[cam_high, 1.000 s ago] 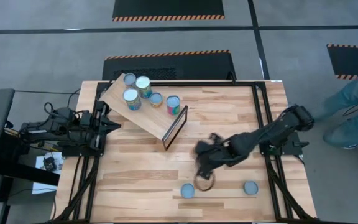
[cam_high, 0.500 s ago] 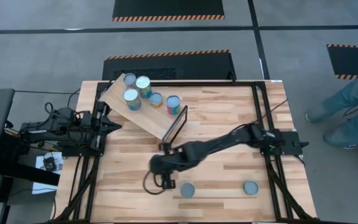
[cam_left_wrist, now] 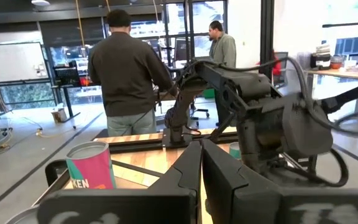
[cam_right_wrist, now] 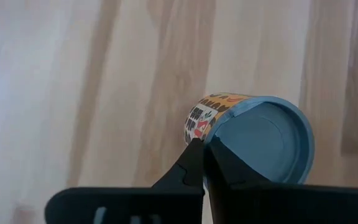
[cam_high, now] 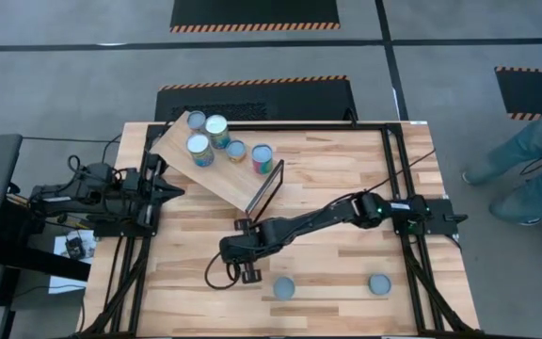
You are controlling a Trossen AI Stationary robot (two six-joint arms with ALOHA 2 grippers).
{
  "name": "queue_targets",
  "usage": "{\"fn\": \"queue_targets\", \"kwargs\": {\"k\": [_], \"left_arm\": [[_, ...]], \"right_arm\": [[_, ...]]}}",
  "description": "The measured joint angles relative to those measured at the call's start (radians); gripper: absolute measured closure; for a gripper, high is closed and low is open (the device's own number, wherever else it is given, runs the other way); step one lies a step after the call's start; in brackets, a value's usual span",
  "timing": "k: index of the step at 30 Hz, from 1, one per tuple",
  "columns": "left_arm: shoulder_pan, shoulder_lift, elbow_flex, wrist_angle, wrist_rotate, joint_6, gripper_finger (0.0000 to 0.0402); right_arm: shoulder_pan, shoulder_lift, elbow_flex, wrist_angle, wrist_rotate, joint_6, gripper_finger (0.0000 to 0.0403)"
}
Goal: Pick and place cans onto a shelf
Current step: Put the canned black beans on the shelf
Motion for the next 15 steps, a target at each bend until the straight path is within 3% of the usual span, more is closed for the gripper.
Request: {"fn": "queue_targets", "kwargs": {"k": [9, 15], "left_arm": [[0.000, 0.000, 0.000, -0.006, 0.001, -0.001, 0.0398], [0.000, 0.000, 0.000, -0.007, 0.006, -0.002, 0.0397]], "right_arm": [[0.004, 0.014, 0.001, 0.013, 0.002, -0.004, 0.0379], [0.006, 0.014, 0.001, 0.030, 0.003, -0.004, 0.0331]]}}
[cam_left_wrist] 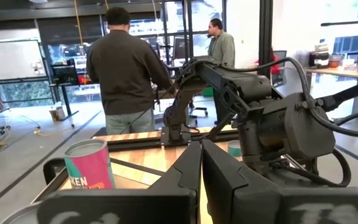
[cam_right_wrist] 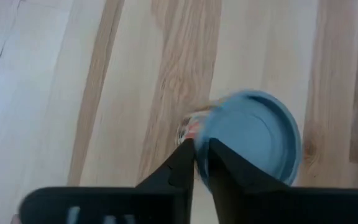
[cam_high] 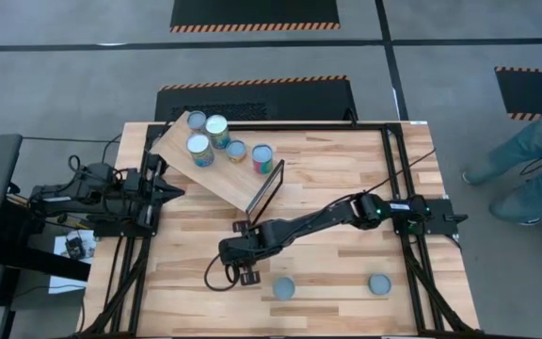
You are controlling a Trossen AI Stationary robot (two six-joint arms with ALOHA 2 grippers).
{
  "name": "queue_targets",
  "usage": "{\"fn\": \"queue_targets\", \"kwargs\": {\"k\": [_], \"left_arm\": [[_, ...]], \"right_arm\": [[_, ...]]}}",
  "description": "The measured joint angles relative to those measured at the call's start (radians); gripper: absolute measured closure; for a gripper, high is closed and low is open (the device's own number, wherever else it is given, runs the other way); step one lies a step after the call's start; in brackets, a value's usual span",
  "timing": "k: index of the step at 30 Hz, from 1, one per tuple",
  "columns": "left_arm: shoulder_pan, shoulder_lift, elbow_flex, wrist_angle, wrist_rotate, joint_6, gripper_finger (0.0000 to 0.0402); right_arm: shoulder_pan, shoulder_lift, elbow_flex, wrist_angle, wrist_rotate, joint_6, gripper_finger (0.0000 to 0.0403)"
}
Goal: Pick and place cans onto a shelf
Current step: Put the canned black beans on the shelf
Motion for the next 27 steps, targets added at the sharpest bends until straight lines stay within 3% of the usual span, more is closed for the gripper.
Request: {"fn": "queue_targets", "kwargs": {"k": [5, 8, 11, 15, 20, 27], "left_arm": [[0.000, 0.000, 0.000, -0.005, 0.000, -0.001, 0.0398], [0.000, 0.000, 0.000, -0.007, 0.000, -0.001, 0.0398], [0.000, 0.000, 0.000, -0.017, 0.000, -0.001, 0.0398], [0.000, 0.032, 0.000, -0.018, 0.006, -0.001, 0.0398], [-0.026, 0.157, 0.000, 0.003, 0.025, 0.013, 0.0398], [-0.134, 0.362, 0.001, 0.128, 0.019, 0.053, 0.0398]], "right_arm": [[0.015, -0.010, 0.020, -0.020, 0.000, -0.005, 0.0284], [0.046, -0.049, 0.073, -0.085, 0.011, -0.028, 0.0280], [0.088, -0.116, 0.076, -0.145, 0.049, -0.089, 0.0310], [0.119, -0.174, 0.012, -0.184, 0.084, -0.111, 0.0384], [0.128, -0.278, -0.232, -0.064, 0.174, -0.089, 0.0387], [0.124, -0.544, -0.778, 0.449, 0.222, -0.074, 0.0394]]}}
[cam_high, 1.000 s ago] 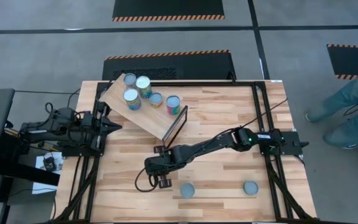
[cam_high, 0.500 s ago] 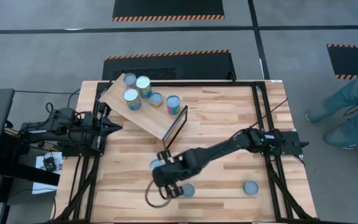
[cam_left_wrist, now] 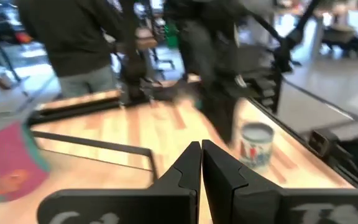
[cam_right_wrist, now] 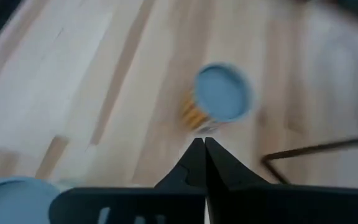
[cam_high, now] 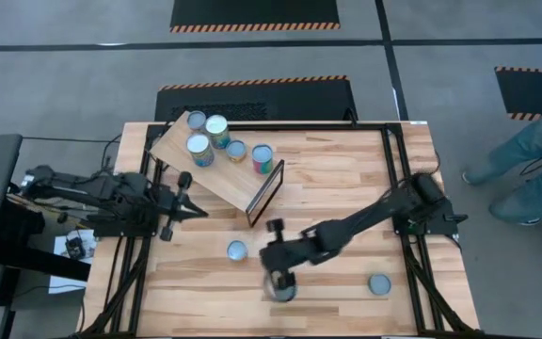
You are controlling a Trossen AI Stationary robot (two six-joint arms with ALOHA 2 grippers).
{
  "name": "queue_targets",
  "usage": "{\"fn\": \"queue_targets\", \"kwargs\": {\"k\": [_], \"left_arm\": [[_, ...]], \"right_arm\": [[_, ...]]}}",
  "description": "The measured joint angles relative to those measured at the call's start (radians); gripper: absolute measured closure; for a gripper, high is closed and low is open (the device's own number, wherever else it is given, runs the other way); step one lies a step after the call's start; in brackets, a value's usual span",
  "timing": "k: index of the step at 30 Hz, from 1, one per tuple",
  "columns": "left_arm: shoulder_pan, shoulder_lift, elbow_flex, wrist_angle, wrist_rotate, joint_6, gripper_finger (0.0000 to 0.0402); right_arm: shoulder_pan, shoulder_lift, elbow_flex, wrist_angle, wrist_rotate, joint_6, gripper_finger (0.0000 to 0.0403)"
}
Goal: Pick and place cans onto a shelf
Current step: Put the canned black beans on the shelf
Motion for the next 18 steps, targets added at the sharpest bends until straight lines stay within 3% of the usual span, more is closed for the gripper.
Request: {"fn": "queue_targets", "kwargs": {"k": [3, 9, 18], "left_arm": [[-0.073, 0.074, 0.020, -0.023, -0.043, 0.010, 0.0398], [-0.243, 0.226, 0.066, -0.034, -0.253, -0.002, 0.0398], [-0.452, 0.473, 0.133, -0.042, -0.405, -0.154, 0.0390]], "right_arm": [[0.013, -0.152, -0.217, 0.182, 0.093, 0.021, 0.0396], [0.050, -0.404, -0.563, 0.468, 0.230, 0.029, 0.0394], [0.022, -0.516, -0.938, 1.024, 0.236, -0.003, 0.0396]]}}
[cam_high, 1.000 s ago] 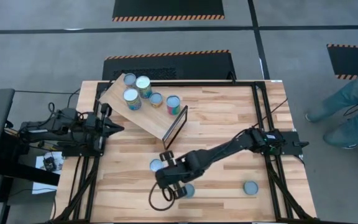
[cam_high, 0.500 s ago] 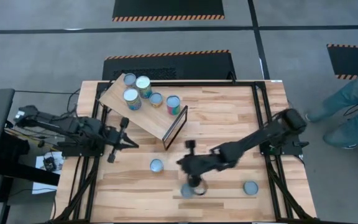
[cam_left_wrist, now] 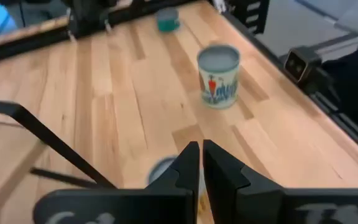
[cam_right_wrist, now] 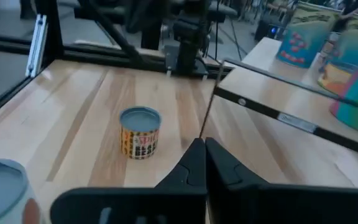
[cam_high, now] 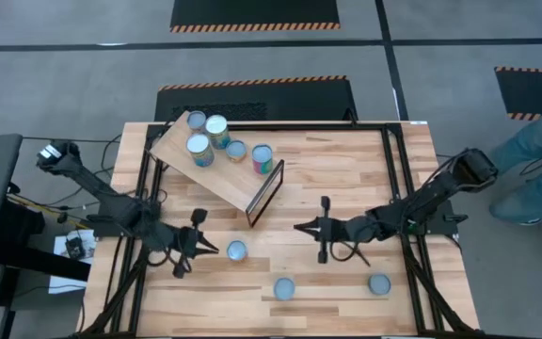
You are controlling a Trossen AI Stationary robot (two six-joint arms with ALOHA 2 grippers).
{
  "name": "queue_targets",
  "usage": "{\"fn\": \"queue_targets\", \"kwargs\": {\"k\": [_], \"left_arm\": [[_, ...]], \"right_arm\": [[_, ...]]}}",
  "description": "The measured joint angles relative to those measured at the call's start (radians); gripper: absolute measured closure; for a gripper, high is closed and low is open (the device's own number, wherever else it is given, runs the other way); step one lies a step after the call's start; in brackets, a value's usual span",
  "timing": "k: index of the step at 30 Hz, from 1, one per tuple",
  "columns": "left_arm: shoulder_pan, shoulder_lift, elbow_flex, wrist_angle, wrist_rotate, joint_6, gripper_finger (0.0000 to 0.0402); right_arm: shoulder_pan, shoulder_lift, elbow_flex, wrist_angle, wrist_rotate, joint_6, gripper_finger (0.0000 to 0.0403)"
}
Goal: Pick and place cans onto a shelf
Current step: Put the canned black beans on the shelf
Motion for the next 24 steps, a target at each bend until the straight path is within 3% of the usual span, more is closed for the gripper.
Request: {"fn": "queue_targets", "kwargs": {"k": [3, 14, 24], "left_arm": [[-0.026, 0.068, 0.024, -0.013, -0.035, -0.036, 0.0375], [-0.030, 0.253, 0.092, -0.092, -0.034, -0.046, 0.0306], [0.008, 0.422, 0.092, -0.055, -0.044, 0.002, 0.0296]], "right_arm": [[-0.019, 0.000, -0.047, 0.103, -0.005, 0.001, 0.0395], [-0.057, 0.000, -0.052, 0.123, -0.010, -0.009, 0.0391], [-0.055, 0.000, -0.052, 0.122, -0.013, -0.003, 0.0391]]}}
